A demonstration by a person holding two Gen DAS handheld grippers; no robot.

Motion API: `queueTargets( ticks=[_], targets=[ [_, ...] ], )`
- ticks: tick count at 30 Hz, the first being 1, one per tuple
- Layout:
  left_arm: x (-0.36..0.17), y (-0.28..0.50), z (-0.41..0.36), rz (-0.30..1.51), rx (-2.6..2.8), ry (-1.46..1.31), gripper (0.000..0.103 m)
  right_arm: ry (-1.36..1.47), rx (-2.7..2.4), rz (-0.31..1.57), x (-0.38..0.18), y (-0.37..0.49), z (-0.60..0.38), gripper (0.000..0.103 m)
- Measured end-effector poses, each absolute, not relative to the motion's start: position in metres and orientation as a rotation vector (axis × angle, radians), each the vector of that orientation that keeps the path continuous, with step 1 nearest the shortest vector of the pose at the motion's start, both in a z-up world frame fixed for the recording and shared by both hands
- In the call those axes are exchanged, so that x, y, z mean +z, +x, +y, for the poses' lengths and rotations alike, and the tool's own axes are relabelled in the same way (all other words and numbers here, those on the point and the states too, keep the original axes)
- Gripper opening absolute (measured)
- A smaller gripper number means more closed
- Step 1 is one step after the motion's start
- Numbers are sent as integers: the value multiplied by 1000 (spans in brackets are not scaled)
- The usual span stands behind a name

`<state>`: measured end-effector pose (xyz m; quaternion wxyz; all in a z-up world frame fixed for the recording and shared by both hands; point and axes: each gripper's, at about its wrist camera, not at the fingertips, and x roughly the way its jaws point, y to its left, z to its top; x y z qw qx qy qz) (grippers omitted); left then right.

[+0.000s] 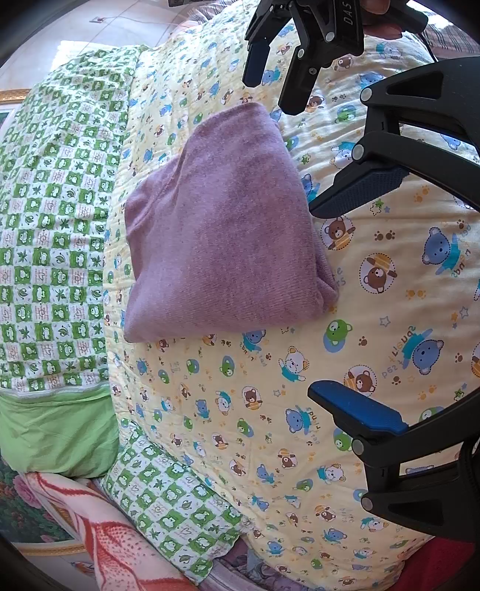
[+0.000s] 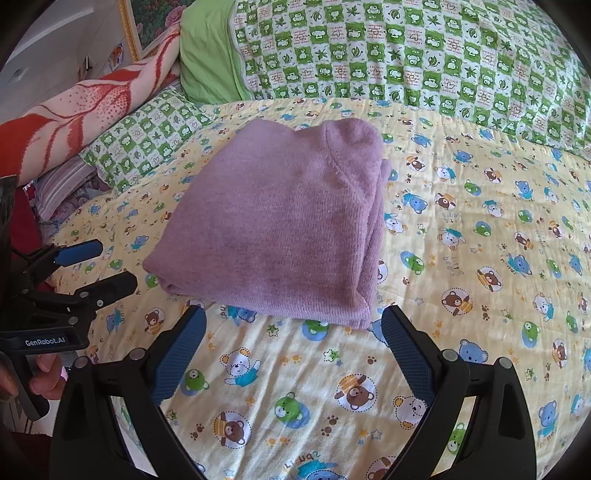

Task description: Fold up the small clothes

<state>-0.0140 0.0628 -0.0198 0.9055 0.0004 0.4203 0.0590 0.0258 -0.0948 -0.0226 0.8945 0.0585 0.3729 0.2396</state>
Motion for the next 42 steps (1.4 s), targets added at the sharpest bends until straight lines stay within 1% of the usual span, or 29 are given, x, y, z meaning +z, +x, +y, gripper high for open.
queueTargets(
  ticks=[42],
  targets=[
    [-7, 9, 67, 844, 108, -2, 91, 159, 486, 738, -3, 40, -97, 96]
  ],
)
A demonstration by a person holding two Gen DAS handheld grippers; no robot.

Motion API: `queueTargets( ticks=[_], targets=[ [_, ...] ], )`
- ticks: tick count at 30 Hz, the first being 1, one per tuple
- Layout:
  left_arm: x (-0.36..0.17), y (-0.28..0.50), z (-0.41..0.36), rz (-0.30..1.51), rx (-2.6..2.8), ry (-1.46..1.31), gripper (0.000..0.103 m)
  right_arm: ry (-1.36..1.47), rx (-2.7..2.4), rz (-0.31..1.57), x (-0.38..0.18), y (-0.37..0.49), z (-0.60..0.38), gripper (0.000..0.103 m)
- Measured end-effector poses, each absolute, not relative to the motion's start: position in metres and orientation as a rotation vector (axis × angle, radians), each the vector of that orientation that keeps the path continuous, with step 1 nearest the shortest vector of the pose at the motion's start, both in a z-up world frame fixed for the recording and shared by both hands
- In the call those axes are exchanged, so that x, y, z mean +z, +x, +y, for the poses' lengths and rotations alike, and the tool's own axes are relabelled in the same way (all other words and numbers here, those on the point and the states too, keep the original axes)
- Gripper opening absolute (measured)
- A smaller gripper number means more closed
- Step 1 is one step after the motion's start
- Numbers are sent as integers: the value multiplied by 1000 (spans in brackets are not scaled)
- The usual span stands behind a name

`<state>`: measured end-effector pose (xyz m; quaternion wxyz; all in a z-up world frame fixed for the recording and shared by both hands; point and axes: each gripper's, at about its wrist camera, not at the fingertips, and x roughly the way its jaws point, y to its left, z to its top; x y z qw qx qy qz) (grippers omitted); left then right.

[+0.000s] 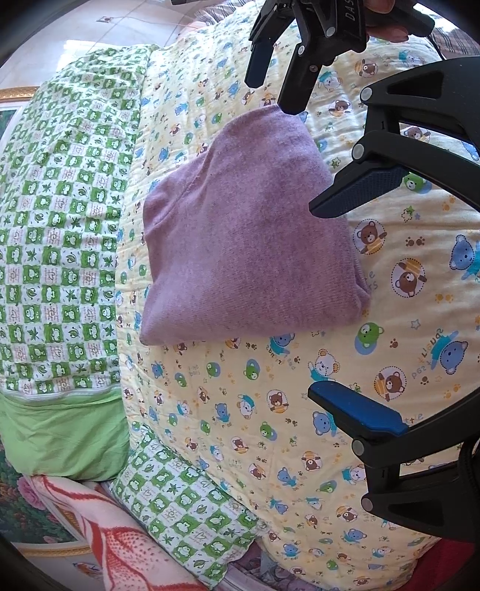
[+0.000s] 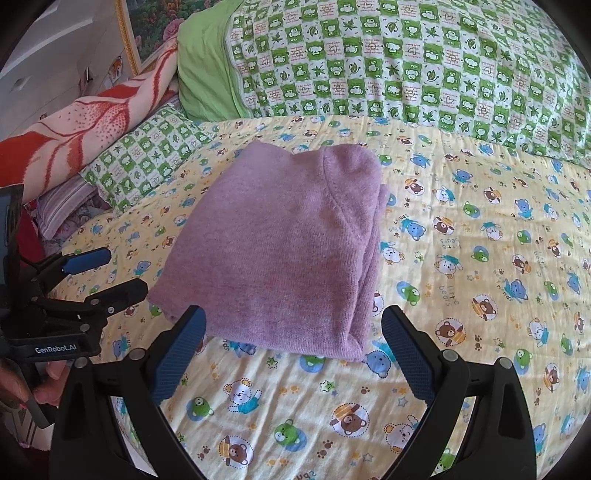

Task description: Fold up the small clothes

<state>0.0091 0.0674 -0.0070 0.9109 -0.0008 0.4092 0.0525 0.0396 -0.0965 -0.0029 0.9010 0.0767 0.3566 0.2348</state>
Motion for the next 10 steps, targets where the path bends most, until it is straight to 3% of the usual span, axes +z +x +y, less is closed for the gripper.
queueTargets(
  ticks=[10],
  targets=[
    [-5, 10, 73, 852, 118, -22, 91, 163, 489, 744, -5, 46, -99, 96]
  ],
)
